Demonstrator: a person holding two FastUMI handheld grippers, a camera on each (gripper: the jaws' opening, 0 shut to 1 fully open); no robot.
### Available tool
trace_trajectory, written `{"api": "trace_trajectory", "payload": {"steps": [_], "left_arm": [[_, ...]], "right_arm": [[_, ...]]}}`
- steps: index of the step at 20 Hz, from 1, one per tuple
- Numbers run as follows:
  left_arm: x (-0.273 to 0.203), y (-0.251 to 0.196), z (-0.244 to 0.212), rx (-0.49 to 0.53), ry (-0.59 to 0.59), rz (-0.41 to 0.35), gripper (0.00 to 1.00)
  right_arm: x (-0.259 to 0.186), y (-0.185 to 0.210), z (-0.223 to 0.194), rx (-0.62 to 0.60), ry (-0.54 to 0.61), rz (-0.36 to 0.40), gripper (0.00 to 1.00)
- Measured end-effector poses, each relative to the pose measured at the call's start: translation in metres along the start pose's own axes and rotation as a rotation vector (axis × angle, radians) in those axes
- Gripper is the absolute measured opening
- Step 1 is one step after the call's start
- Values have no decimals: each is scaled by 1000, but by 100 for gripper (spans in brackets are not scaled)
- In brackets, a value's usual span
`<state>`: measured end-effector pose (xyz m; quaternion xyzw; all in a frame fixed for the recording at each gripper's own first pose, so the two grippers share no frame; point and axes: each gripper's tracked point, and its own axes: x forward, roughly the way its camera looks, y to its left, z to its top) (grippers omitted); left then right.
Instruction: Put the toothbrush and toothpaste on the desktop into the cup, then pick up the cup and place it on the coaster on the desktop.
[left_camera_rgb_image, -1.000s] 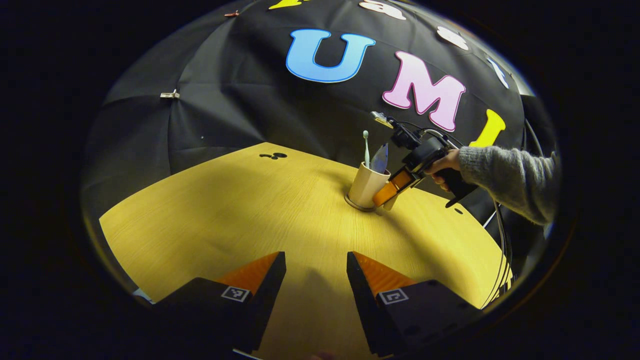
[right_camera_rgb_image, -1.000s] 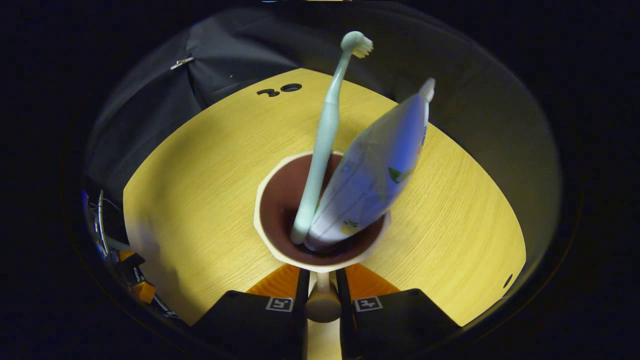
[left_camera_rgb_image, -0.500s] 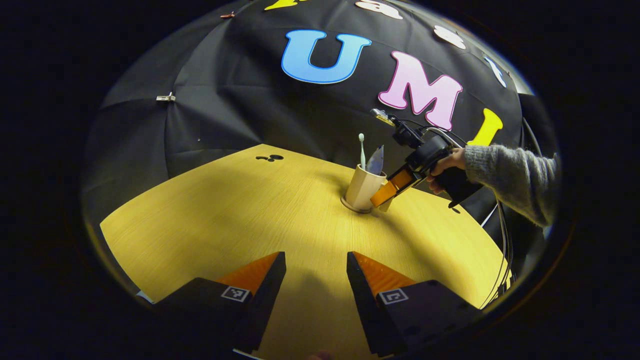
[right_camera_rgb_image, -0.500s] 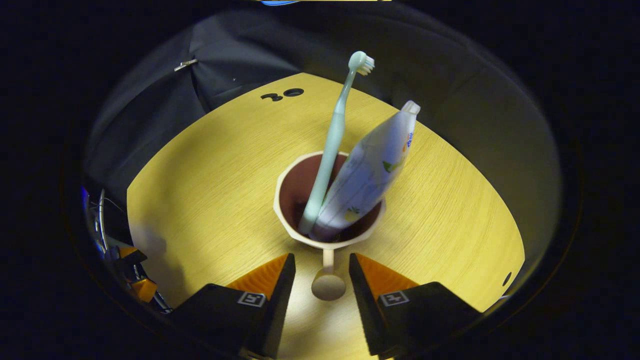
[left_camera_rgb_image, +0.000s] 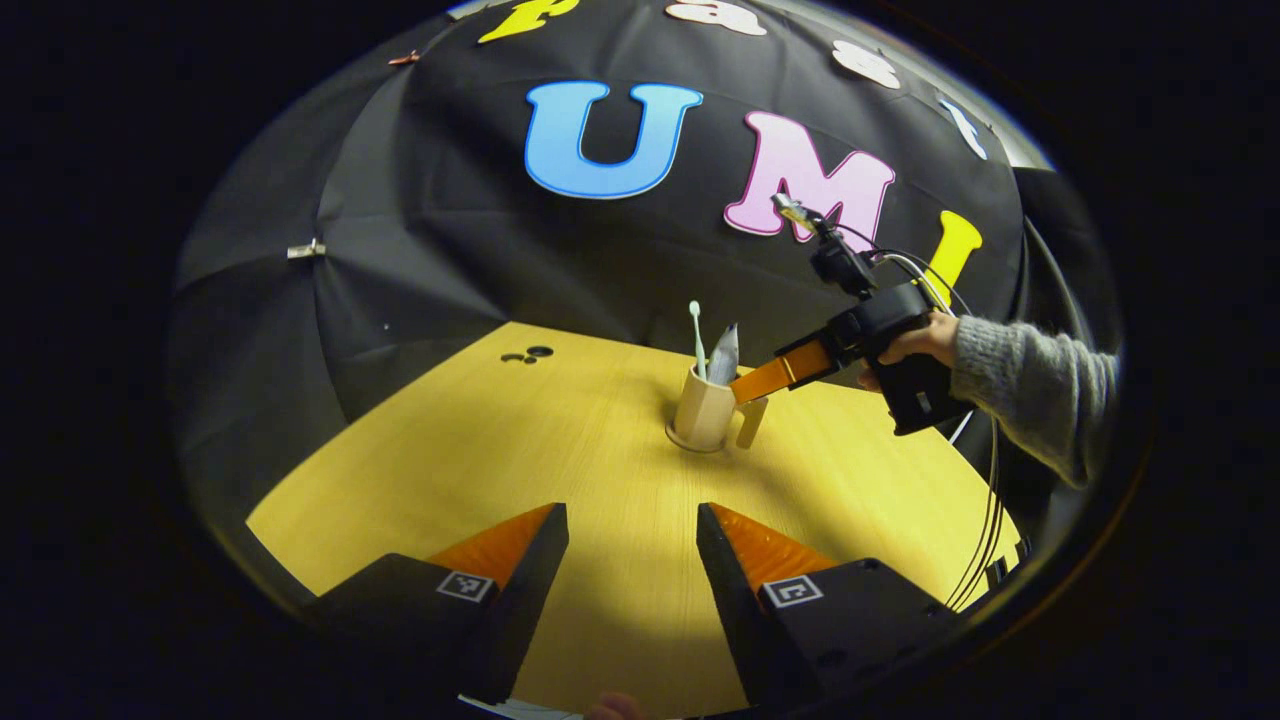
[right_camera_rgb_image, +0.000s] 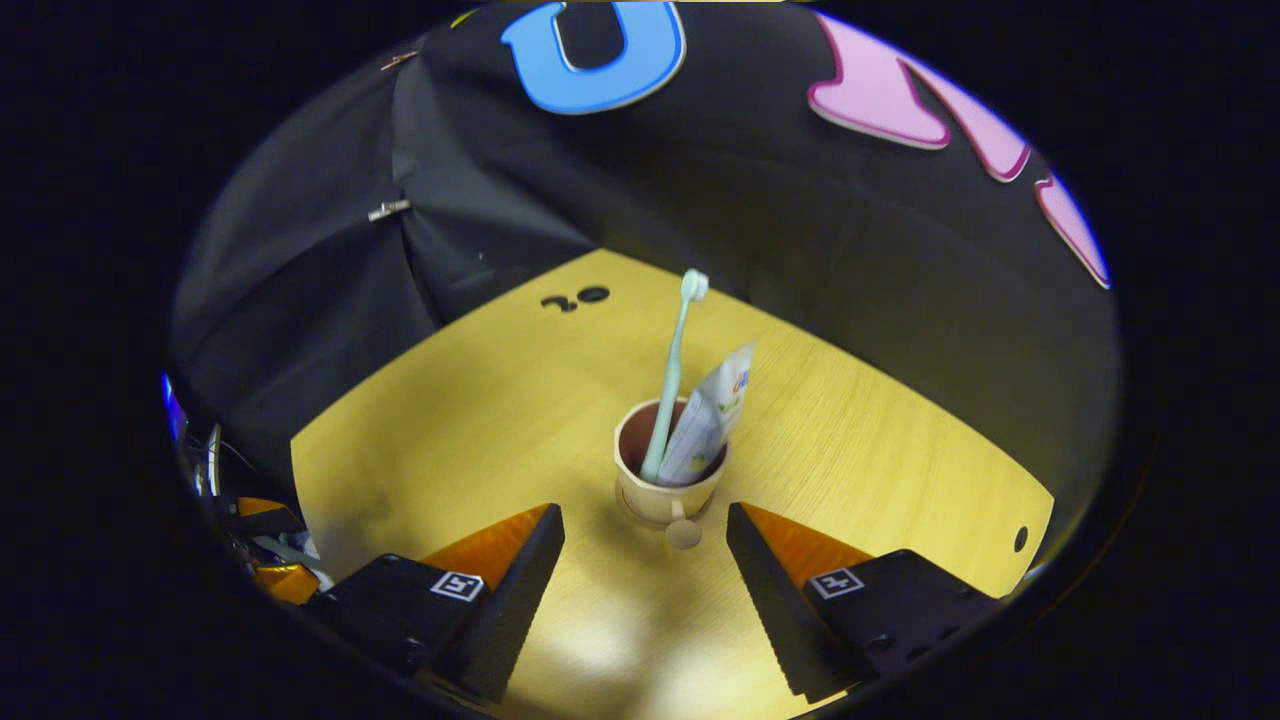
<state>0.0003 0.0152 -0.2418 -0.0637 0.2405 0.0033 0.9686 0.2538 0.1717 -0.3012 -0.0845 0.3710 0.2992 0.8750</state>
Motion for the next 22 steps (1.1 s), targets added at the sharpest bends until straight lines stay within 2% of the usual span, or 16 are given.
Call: {"api": "trace_trajectory", "payload": {"steps": [7, 11, 14, 17, 18, 22], "left_arm": [[-36, -39, 93, 108, -143, -40, 86], [-66, -70, 153, 179, -266, -71, 89], [-87, -89, 185, 207, -360, -102, 90], [-104, -112, 202, 217, -409, -168, 92], [-110, -115, 206, 218, -418, -176, 95], [-129, -124, 215, 223, -445, -164, 96]], "right_arm": [[-114, 17, 64, -13, -292, -55, 100], [-192, 42, 78, 31, -390, -75, 100], [-242, 55, 81, 26, -440, -89, 100], [-289, 75, 76, 4, -516, -124, 100], [-301, 78, 73, 5, -534, -138, 99], [-340, 85, 60, 36, -615, -179, 98]]}}
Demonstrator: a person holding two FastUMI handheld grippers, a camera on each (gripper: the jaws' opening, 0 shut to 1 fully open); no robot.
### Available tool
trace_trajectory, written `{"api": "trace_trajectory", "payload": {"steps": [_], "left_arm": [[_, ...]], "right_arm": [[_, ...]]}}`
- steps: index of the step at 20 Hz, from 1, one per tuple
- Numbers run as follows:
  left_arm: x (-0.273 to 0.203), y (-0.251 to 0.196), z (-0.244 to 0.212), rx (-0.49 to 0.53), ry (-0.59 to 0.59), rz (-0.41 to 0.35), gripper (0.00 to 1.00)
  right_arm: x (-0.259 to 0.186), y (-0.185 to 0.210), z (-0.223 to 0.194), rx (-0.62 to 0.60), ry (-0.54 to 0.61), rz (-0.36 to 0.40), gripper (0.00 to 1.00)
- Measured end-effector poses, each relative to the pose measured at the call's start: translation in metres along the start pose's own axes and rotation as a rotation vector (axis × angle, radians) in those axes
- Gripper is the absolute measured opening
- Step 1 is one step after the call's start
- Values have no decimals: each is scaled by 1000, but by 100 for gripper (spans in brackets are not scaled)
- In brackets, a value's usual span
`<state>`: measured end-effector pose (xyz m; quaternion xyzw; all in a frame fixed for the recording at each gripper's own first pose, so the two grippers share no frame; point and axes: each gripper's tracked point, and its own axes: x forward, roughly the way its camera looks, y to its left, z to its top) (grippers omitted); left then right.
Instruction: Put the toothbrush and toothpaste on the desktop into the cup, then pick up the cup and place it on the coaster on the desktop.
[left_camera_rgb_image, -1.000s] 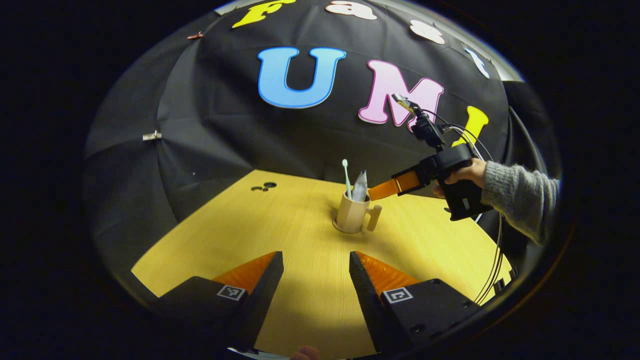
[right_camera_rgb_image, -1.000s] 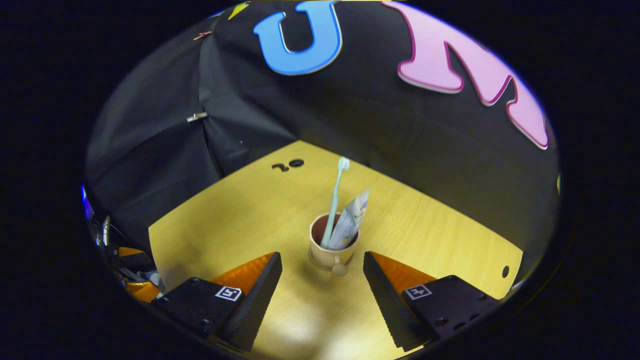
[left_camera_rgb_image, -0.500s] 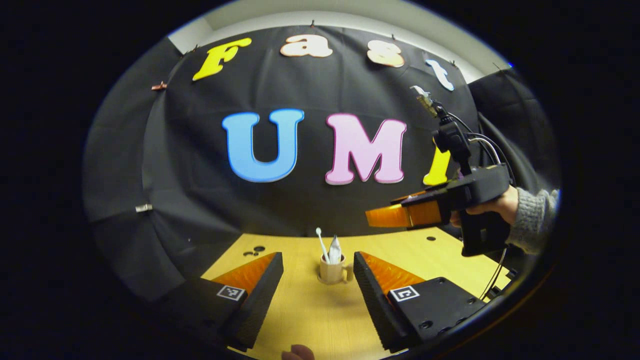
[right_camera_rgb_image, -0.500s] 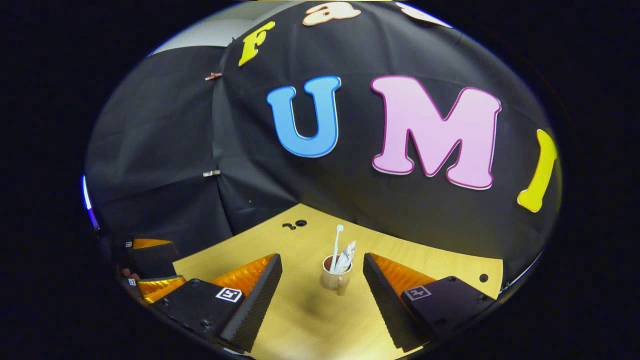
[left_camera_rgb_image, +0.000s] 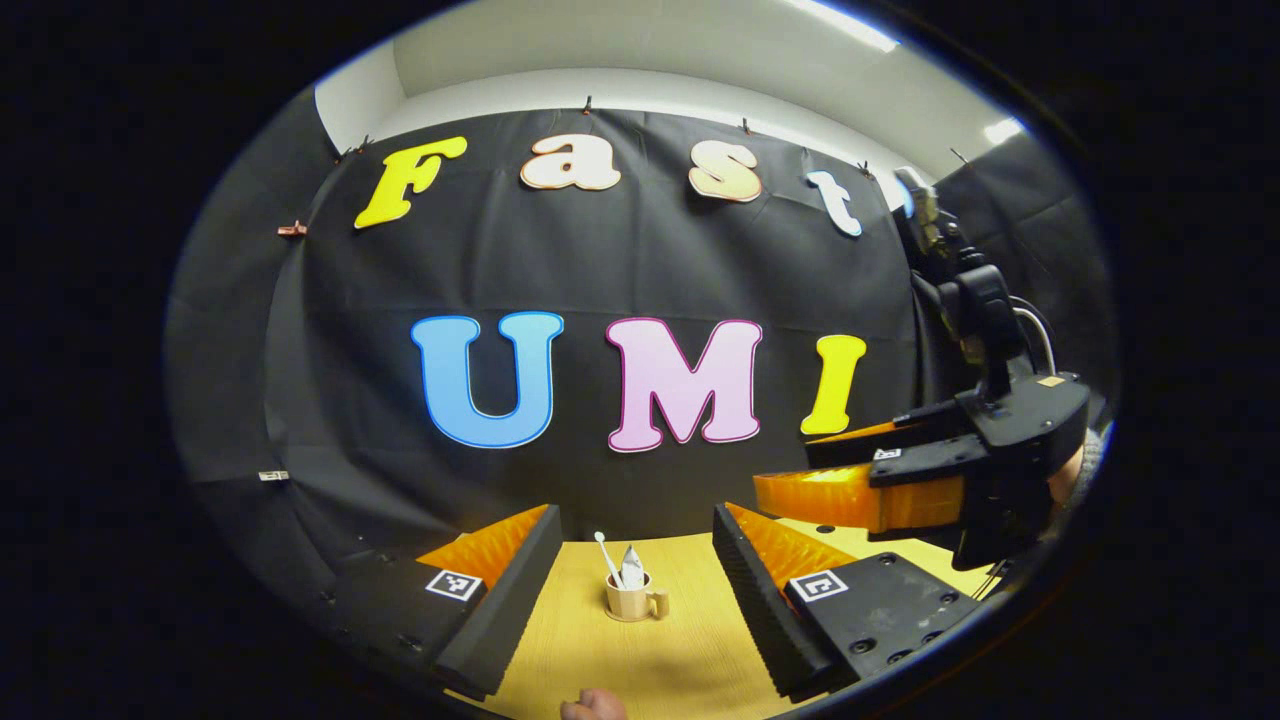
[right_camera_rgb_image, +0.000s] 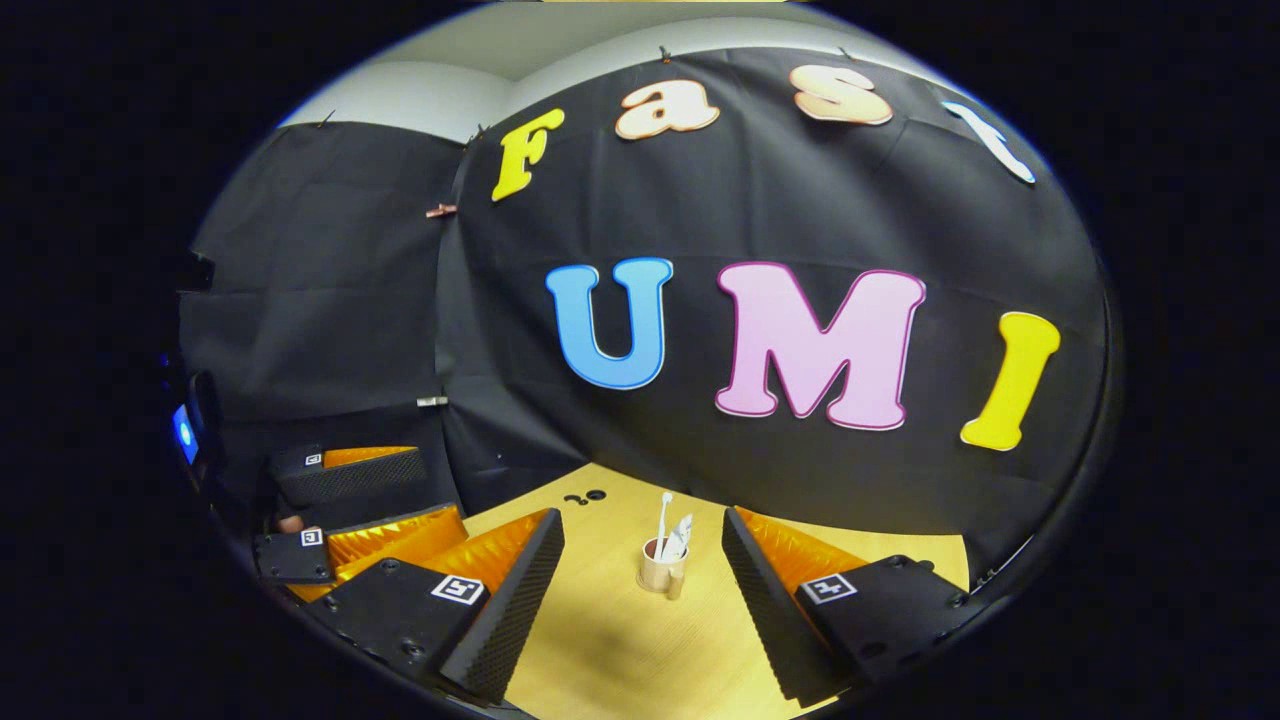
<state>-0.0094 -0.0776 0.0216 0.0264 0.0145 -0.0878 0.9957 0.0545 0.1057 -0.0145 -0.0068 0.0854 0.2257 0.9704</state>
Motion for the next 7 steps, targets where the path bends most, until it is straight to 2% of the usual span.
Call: {"api": "trace_trajectory", "payload": {"steps": [4, 7], "left_arm": [[-6, -14, 0, -2, 17, 26, 96], [-8, -25, 3, 3, 20, 52, 96]], "right_arm": [[-29, -3, -2, -31, -52, -19, 98], [-45, -16, 5, 15, -98, -55, 98]]}}
